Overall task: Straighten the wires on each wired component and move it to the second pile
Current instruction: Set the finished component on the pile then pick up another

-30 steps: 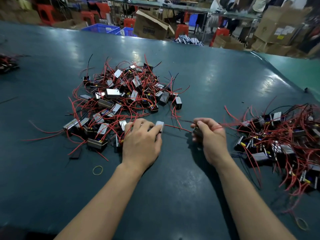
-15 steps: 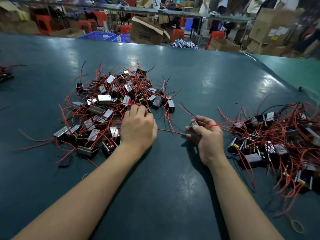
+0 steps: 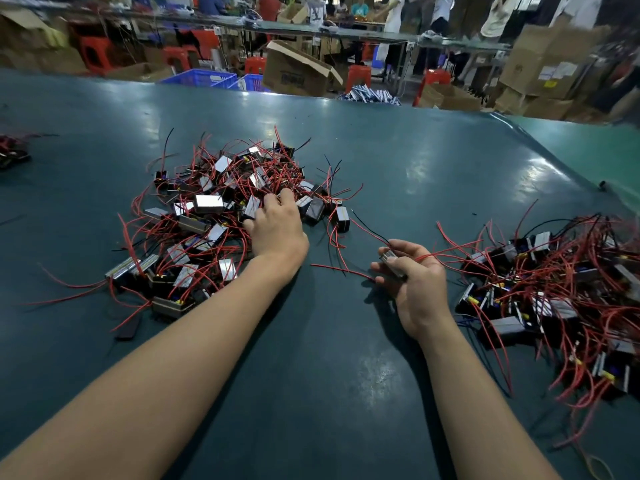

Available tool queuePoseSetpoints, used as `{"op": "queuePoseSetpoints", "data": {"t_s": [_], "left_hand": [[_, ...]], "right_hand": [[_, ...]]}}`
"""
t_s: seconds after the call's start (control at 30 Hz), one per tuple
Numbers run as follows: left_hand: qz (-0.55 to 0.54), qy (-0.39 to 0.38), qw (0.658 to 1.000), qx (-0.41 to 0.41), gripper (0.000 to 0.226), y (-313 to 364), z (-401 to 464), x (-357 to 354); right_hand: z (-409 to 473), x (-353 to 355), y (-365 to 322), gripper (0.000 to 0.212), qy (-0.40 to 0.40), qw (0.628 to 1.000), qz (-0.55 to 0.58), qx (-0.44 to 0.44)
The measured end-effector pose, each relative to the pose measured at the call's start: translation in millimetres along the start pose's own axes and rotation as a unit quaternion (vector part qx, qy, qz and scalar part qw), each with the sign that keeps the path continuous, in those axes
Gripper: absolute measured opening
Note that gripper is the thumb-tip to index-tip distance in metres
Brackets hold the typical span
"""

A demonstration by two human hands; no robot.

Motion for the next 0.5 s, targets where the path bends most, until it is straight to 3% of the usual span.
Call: {"op": "queuePoseSetpoints", "data": {"t_s": [0.13, 0.3, 0.4, 0.5], "left_hand": [[-0.071, 0.13, 0.988, -0.041, 0.059, 4.4, -27.0, 44.4], [-0.155, 0.273, 0.933, -0.177, 0.044, 23.2, -94.4, 87.8], [-0.196, 0.242, 0.92, -0.238, 0.045, 29.4, -134.3, 76.8], [-0.19, 0.14, 0.943, -0.235, 0.046, 20.8, -146.3, 46.1]], "right_hand": [[0.0, -2.1, -0.6, 0.026, -0.004, 1.0, -0.009, 0.004], [-3.0, -4.3, -2.0, 0.021, -0.006, 1.0, -0.019, 0.019], [-4.3, -8.5, 0.0, 0.022, -0.023, 0.998, -0.054, 0.028], [-7.1, -12.4, 1.3, 0.021, -0.044, 0.989, -0.127, 0.055]]}}
Point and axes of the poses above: each hand's wrist, its own z-axis towards the middle knuckle, its own x-axis out of the back of the hand, y = z × x, the point moved 8 cm from there along z, towards the middle knuckle, and after that the axes turned 4 degrees about -x, right-handed, at the moved point
